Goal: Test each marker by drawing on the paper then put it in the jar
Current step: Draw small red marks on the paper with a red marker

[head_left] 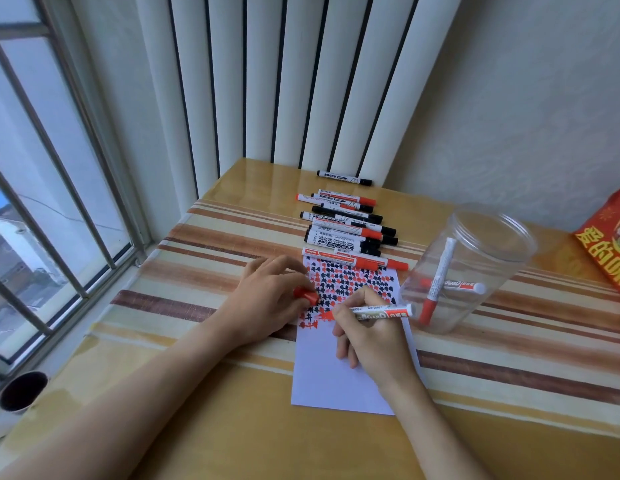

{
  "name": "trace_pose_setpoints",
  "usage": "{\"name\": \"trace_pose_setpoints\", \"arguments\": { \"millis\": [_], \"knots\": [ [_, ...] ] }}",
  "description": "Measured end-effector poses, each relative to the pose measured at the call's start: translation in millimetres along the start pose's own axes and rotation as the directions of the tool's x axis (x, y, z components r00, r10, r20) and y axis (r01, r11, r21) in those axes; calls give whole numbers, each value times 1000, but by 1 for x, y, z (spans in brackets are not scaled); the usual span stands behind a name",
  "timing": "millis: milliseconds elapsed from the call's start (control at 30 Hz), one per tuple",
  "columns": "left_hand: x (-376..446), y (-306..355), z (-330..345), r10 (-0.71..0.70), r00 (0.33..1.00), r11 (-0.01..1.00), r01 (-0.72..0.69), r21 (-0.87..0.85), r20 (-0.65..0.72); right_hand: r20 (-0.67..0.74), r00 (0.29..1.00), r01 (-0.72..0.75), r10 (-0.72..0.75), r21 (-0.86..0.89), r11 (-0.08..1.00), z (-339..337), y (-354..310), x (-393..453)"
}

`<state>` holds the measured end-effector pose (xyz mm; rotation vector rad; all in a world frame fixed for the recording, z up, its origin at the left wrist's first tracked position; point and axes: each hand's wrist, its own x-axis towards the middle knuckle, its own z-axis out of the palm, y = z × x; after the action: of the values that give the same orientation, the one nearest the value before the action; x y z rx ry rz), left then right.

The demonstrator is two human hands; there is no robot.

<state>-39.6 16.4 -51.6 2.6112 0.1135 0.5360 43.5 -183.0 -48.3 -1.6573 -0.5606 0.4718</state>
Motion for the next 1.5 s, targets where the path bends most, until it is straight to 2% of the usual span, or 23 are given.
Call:
{"name": "trace_pose_setpoints", "arguments": {
  "millis": [200,333,467,667,767,867,933,1000,1067,1233,1500],
  "knots": [
    [-1,4,-9,58,997,992,-64,-107,-58,-9,1000,20,-19,149,989,-4,-8,1],
    [-1,6,-10,107,993,983,-112,-147,-44,25,998,61,-64,135,989,-3,-7,0],
    [-2,9,-11,214,975,954,-223,-201,-65,136,985,94,-106,92,991,-2,-8,-1],
    [-2,6,-10,163,983,956,-179,-233,-88,161,987,-23,-19,250,968,-9,-9,-1],
    [-3,6,-9,151,987,964,-158,-213,-49,41,997,52,-59,156,986,-13,-8,3],
    [-4,2,-7,94,995,976,-100,-191,-44,45,994,97,-102,94,991,-21,-9,7],
    [-3,-2,-4,81,996,982,-86,-168,-41,48,985,172,-168,-84,982,-26,-8,8],
    [-1,-2,-2,109,994,983,-110,-145,-20,73,954,298,-290,-336,893,-29,-5,9],
    [0,-1,0,140,990,982,-140,-123,-6,140,914,399,-381,-472,786,-26,-3,10],
    [1,1,-2,194,981,979,-195,-67,-22,150,874,460,-463,-564,686,-19,0,13],
    [-2,4,-9,170,981,981,-178,-78,-96,77,874,435,-479,-560,705,-11,0,11]
  ]
}}
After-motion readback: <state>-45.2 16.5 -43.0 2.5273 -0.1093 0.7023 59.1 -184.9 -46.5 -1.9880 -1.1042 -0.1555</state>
